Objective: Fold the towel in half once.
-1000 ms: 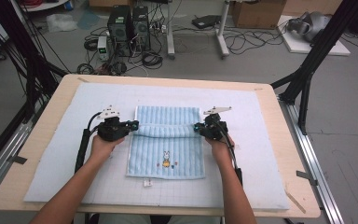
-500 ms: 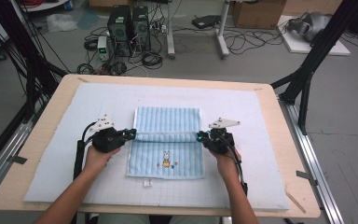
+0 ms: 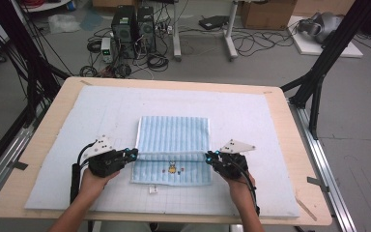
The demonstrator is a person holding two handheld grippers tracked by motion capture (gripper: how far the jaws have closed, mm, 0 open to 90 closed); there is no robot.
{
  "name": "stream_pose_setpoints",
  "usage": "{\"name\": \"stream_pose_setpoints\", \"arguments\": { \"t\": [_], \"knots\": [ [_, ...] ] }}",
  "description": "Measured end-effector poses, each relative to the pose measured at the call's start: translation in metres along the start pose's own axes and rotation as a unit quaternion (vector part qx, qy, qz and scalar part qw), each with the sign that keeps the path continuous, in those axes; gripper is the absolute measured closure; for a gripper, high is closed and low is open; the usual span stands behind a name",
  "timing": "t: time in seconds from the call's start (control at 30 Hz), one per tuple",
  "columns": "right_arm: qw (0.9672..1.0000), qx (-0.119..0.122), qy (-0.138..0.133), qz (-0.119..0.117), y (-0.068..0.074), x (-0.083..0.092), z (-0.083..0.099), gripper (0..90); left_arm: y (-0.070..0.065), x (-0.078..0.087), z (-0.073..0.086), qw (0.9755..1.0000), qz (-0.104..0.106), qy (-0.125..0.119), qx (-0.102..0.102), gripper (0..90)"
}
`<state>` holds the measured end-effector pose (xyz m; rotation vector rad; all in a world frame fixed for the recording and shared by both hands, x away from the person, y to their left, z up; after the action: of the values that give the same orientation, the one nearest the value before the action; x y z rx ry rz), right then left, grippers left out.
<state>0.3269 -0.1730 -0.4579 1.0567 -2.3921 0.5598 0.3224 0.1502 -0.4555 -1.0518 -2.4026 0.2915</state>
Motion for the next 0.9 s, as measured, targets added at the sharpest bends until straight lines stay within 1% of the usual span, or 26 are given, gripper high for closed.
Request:
{"name": "stream_pose_setpoints", "arguments": {
  "t": [0.07, 0.17, 0.33, 0.43, 0.5, 0.57, 0.63, 0.67, 0.7, 0.73, 0.77, 0.83, 0.9],
  "knots": [
    [1.0, 0.003, 0.0, -0.002, 0.005, 0.003, 0.001, 81.5, -0.003, 0.004, 0.003, 1.0, 0.0, -0.001, 0.003, 86.3],
    [1.0, 0.005, -0.001, -0.004, 0.012, 0.007, 0.003, 81.4, -0.008, 0.01, 0.008, 1.0, -0.001, 0.0, 0.002, 86.3],
    [0.9999, 0.009, 0.003, -0.004, 0.019, 0.013, 0.007, 81.3, -0.014, 0.014, 0.016, 1.0, -0.003, 0.008, -0.001, 86.3],
    [0.9999, 0.013, 0.007, -0.005, 0.024, 0.017, 0.008, 81.3, -0.015, 0.016, 0.021, 0.9999, -0.002, 0.016, 0.002, 86.3],
    [0.9999, 0.013, 0.008, -0.006, 0.026, 0.018, 0.009, 81.1, -0.017, 0.016, 0.023, 0.9998, 0.001, 0.022, 0.005, 86.3],
    [0.9998, 0.015, 0.015, -0.005, 0.026, 0.018, 0.011, 78.4, -0.018, 0.017, 0.025, 0.9996, 0.007, 0.027, 0.01, 85.9],
    [0.9997, 0.013, 0.018, -0.004, 0.026, 0.019, 0.014, 70.5, -0.019, 0.018, 0.024, 0.9994, 0.017, 0.023, 0.019, 81.9],
    [0.9999, 0.006, 0.016, 0.0, 0.024, 0.02, 0.014, 64.6, -0.018, 0.018, 0.022, 0.9993, 0.02, 0.016, 0.026, 77.3],
    [0.9999, -0.004, 0.009, 0.007, 0.021, 0.022, 0.013, 60.1, -0.016, 0.018, 0.019, 0.9991, 0.02, 0.006, 0.038, 69.4],
    [0.9998, -0.018, -0.001, 0.011, 0.018, 0.024, 0.012, 58.9, -0.014, 0.019, 0.017, 0.9986, 0.022, -0.003, 0.049, 64.1],
    [0.9994, -0.03, -0.013, 0.013, 0.015, 0.026, 0.012, 58.0, -0.012, 0.021, 0.014, 0.9983, 0.02, -0.012, 0.053, 63.4],
    [0.9986, -0.04, -0.022, 0.026, 0.01, 0.029, 0.012, 57.0, -0.006, 0.022, 0.012, 0.9979, 0.004, -0.022, 0.06, 61.3],
    [0.9988, -0.037, -0.017, 0.027, 0.009, 0.027, 0.014, 57.0, 0.0, 0.023, 0.012, 0.9975, -0.012, -0.021, 0.066, 59.0]
  ]
}}
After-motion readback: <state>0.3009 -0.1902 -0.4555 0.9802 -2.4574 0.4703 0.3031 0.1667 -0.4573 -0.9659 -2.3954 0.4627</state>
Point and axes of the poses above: each handheld gripper's, and its own axes: x roughly backward along the jaws, z roughly out of its underside, y roughly to its left, the point moved 6 cm from there along -x, roughly forward along the jaws, and after that the axes turned 15 degrees about x, right-handed, at the moved point
